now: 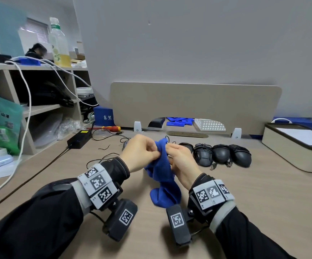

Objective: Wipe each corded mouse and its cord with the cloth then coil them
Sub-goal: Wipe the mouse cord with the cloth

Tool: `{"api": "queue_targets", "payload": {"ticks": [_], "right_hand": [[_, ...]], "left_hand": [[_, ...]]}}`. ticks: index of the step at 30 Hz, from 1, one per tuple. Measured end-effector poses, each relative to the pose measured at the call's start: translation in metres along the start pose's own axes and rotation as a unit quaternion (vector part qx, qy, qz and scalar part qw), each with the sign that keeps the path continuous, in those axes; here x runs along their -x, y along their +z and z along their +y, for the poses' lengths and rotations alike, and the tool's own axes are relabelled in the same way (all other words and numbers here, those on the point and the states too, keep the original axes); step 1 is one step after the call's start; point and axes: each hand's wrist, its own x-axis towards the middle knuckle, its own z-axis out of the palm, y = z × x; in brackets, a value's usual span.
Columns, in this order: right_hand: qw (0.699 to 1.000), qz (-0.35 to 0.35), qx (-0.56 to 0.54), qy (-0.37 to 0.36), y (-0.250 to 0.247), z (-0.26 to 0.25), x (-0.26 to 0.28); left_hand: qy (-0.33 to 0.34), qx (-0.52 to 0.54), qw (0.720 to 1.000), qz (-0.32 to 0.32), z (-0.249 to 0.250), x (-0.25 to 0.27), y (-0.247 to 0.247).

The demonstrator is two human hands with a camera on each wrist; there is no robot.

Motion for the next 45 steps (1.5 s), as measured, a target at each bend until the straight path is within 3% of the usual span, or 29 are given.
{"api": "queue_targets", "payload": {"ticks": [5, 10, 14, 17, 21, 26, 29, 33, 35, 37, 41, 43, 45], "right_hand": [[0.998, 0.055, -0.012, 0.023, -0.004, -0.003, 0.000], [0.975, 0.184, -0.116, 0.050, -0.022, -0.020, -0.013], [0.982, 0.144, -0.122, 0.018, -0.016, -0.018, -0.014], [0.987, 0.071, -0.145, 0.029, -0.008, -0.018, -0.001], [0.992, 0.061, -0.110, 0.032, -0.004, -0.017, -0.001], [0.998, 0.025, -0.052, 0.025, -0.001, -0.013, 0.005], [1.000, -0.008, -0.007, 0.000, 0.002, -0.008, 0.008], [0.997, 0.073, 0.004, -0.004, -0.008, -0.009, 0.004], [0.994, 0.107, -0.031, 0.003, -0.015, -0.013, 0.000], [0.989, 0.131, -0.065, 0.009, -0.021, -0.017, -0.002], [0.989, 0.136, -0.059, 0.012, -0.016, -0.013, -0.009], [0.993, 0.107, -0.057, 0.015, -0.012, -0.009, -0.008], [0.996, 0.087, -0.030, 0.006, -0.010, -0.004, -0.009]], "left_hand": [[0.063, -0.059, 0.995, -0.050, -0.006, 0.009, -0.005], [0.016, -0.085, 0.987, -0.136, -0.018, 0.021, -0.024], [-0.059, -0.104, 0.977, -0.179, -0.025, 0.019, -0.033], [-0.105, 0.010, 0.975, -0.196, -0.014, 0.016, -0.028], [-0.142, 0.157, 0.964, -0.160, 0.007, 0.009, -0.014], [-0.103, 0.134, 0.983, -0.067, 0.009, 0.004, -0.005], [-0.026, 0.035, 0.999, -0.033, 0.003, 0.003, -0.004], [0.093, -0.100, 0.990, -0.024, -0.006, 0.014, -0.006], [0.112, -0.141, 0.983, -0.043, -0.015, 0.021, -0.013], [0.088, -0.171, 0.978, -0.085, -0.027, 0.028, -0.025], [-0.041, -0.243, 0.955, -0.165, -0.045, 0.027, -0.050], [-0.082, -0.260, 0.948, -0.166, -0.047, 0.019, -0.050], [-0.093, -0.199, 0.964, -0.153, -0.040, 0.013, -0.040]]}}
